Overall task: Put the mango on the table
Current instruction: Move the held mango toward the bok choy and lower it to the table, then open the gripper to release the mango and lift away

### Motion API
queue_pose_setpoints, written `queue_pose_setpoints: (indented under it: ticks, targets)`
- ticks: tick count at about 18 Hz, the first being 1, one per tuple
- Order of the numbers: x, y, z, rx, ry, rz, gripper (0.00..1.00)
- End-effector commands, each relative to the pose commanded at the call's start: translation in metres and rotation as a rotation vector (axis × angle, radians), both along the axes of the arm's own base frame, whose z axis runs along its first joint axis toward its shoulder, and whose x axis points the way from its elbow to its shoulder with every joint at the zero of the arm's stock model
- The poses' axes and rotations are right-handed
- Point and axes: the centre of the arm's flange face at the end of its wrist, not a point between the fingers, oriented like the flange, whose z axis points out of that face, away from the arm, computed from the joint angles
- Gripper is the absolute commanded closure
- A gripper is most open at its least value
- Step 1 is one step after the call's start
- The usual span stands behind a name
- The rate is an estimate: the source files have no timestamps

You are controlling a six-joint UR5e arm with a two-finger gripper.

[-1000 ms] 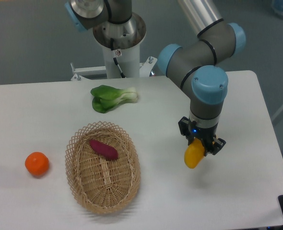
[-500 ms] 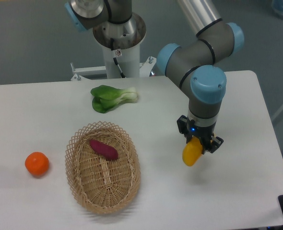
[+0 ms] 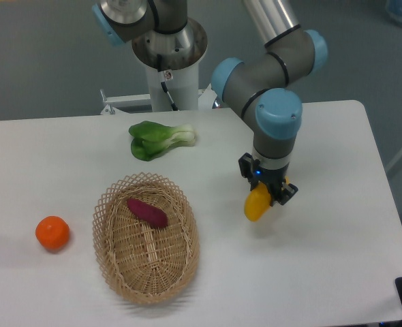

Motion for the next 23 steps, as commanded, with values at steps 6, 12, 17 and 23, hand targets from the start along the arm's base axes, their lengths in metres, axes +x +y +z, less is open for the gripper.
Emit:
queue_pose_setpoints:
  ticks: [6, 12, 17, 23]
  targets:
    - [0.045, -0.027, -0.018, -0.024, 0.004, -0.088, 0.61]
    - [0.068, -0.024, -0.028, -0.082, 0.012, -0.126, 0.47]
    - [0.069, -0.021, -0.027, -0.079, 0.015, -0.123, 0.00]
    - [0.060, -0.014, -0.019, -0.065, 0.033, -0.124, 0.00]
